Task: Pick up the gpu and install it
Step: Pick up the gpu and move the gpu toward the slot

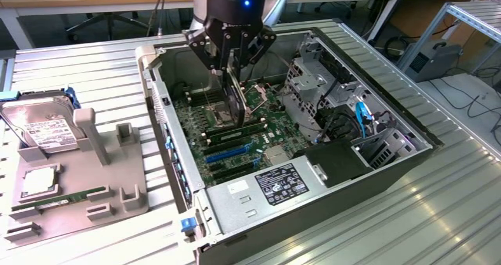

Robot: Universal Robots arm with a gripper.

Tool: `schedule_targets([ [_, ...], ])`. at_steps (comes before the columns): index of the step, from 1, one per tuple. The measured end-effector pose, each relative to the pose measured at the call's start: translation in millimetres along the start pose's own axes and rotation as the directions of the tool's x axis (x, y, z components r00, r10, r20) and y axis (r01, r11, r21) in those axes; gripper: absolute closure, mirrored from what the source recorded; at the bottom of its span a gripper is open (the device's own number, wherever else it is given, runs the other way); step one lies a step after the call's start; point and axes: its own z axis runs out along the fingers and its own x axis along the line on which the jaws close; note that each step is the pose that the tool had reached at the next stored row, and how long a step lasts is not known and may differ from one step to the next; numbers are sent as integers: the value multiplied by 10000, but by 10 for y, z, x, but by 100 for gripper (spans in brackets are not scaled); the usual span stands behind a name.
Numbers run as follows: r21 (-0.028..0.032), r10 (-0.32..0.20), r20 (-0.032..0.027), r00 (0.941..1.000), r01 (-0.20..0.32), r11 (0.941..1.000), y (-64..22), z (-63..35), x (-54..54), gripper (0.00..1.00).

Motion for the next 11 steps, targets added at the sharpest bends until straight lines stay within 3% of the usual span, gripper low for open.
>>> schedule_targets([
  [11, 48, -1, 4, 10000, 1, 10000, 14, 49, -22, 73],
])
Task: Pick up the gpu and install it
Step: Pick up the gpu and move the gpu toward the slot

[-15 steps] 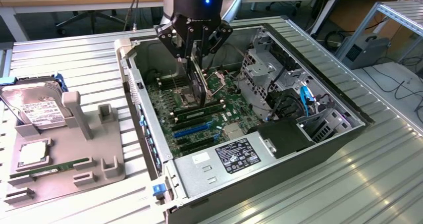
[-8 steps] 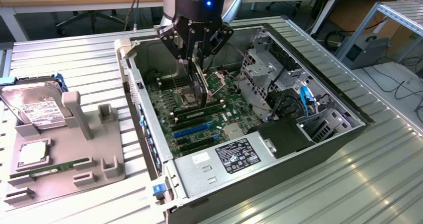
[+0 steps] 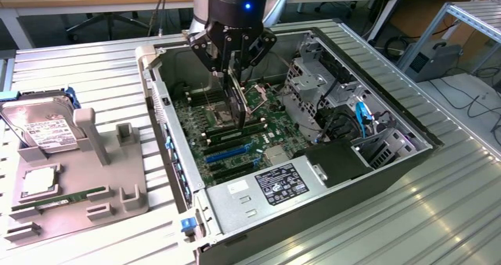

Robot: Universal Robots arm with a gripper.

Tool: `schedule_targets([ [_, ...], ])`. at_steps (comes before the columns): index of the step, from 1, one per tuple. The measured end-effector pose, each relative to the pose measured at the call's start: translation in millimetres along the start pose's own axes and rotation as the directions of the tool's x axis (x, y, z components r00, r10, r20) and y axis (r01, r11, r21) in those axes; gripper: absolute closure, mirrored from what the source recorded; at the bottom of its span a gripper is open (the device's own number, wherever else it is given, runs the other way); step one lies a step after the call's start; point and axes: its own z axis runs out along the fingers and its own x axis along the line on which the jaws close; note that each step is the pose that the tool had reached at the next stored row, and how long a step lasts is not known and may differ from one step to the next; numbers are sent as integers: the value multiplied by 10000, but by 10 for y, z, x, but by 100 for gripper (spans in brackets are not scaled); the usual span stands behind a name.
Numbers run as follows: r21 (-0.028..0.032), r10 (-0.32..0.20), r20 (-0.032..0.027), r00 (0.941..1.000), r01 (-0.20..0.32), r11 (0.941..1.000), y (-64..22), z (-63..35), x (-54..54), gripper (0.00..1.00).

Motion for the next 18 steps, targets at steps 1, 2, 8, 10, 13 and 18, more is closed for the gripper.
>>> schedule_targets([
  [1, 7, 0, 1, 10000, 0, 10000, 1, 3, -1, 73],
  [2, 15, 0, 1, 10000, 0, 10000, 1, 7, -2, 73],
  [8, 63, -2, 4, 10000, 2, 10000, 5, 28, -10, 73],
  [10, 79, -2, 5, 10000, 2, 10000, 6, 34, -13, 73],
  [13, 99, -3, 7, 10000, 3, 10000, 8, 44, -17, 73],
  [18, 125, -3, 8, 10000, 3, 9999, 11, 63, -26, 73],
])
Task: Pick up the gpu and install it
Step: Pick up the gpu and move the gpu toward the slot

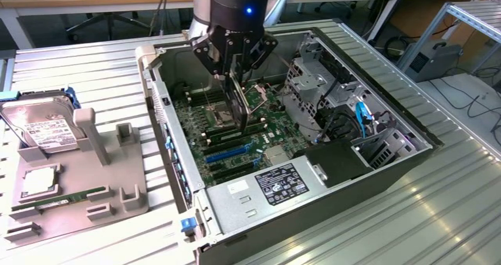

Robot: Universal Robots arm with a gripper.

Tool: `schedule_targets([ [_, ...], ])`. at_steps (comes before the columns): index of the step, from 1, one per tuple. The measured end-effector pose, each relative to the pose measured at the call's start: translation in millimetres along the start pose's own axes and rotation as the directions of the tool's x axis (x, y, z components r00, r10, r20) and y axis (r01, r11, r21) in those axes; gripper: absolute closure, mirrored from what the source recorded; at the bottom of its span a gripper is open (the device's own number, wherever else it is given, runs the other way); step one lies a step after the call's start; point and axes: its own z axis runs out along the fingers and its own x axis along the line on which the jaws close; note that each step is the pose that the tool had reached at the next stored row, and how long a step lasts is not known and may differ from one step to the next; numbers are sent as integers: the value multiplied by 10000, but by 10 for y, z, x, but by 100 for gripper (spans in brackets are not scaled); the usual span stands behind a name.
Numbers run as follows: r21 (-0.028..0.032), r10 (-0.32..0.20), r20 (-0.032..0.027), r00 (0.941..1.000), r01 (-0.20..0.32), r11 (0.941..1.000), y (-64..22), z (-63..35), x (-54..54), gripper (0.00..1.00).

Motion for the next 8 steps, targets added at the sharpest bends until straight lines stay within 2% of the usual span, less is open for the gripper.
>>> schedule_targets([
  [8, 18, -1, 1, 10000, 1, 10000, 29, 41, -58, 73],
])
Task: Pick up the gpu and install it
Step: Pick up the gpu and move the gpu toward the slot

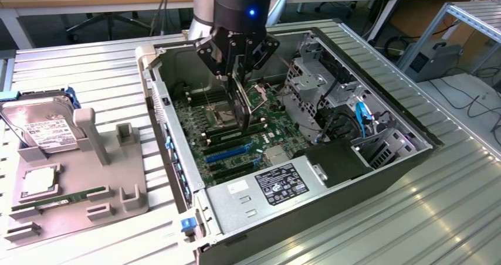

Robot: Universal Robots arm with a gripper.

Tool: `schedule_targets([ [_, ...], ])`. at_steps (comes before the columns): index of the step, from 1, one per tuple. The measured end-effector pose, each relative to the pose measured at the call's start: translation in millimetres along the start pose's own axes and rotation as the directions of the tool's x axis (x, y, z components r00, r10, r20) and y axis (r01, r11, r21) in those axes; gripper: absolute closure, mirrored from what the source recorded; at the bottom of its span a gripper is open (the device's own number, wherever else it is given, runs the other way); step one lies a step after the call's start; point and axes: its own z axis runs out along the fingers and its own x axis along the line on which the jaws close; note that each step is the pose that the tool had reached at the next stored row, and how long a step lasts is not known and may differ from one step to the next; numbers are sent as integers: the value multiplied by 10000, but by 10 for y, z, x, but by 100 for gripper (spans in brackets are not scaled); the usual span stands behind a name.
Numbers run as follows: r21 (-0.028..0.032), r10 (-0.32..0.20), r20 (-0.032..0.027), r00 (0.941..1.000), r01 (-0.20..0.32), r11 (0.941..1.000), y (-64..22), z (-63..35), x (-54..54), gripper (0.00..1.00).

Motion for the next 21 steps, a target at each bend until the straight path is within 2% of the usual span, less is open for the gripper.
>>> schedule_targets([
  [21, 14, 0, 3, 10000, 0, 10000, 60, 93, -151, 73],
])
